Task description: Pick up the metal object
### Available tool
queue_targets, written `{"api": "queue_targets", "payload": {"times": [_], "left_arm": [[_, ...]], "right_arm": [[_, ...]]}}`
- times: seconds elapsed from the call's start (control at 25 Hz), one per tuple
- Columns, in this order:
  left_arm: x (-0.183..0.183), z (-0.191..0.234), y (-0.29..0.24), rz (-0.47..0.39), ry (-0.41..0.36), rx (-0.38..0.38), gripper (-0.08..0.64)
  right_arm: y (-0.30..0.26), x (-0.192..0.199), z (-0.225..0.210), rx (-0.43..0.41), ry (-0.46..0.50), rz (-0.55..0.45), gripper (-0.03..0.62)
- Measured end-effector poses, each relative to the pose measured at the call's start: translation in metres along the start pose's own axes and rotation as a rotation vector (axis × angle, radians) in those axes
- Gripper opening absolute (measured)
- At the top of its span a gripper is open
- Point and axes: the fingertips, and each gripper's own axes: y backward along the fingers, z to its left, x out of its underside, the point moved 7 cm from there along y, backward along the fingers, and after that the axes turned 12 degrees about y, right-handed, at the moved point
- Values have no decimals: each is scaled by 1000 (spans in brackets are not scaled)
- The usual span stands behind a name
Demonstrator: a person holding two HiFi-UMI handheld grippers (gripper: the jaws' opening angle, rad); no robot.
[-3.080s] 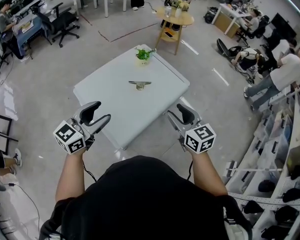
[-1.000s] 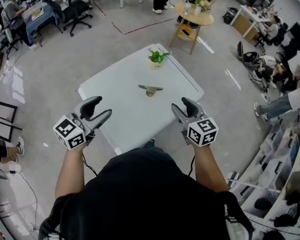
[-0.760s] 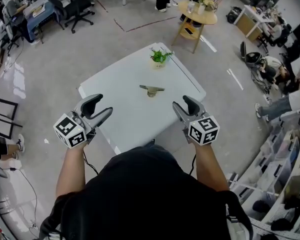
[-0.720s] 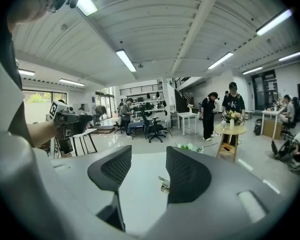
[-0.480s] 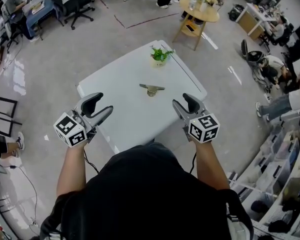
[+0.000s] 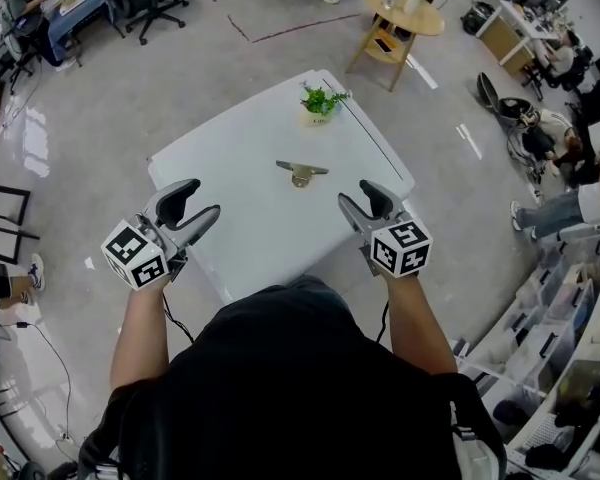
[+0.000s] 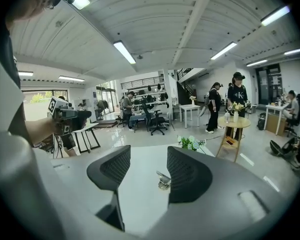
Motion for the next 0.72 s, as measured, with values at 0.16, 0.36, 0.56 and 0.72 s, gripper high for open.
{"api": "queue_targets", "payload": {"times": [0.16, 0.36, 0.56, 0.72], "left_arm": [[1, 4, -5, 7, 9, -7, 258], [5, 9, -8, 20, 28, -18, 258], [7, 12, -13, 37, 38, -40, 258], [18, 19, -16, 41, 51, -43, 258]], "right_arm": [[-12, 6, -4, -17, 8, 28, 242], [-29, 16, -9, -49, -8, 61, 247], [-46, 26, -14, -74, -10, 91, 250], [-61, 37, -16, -98, -12, 123, 250]]}}
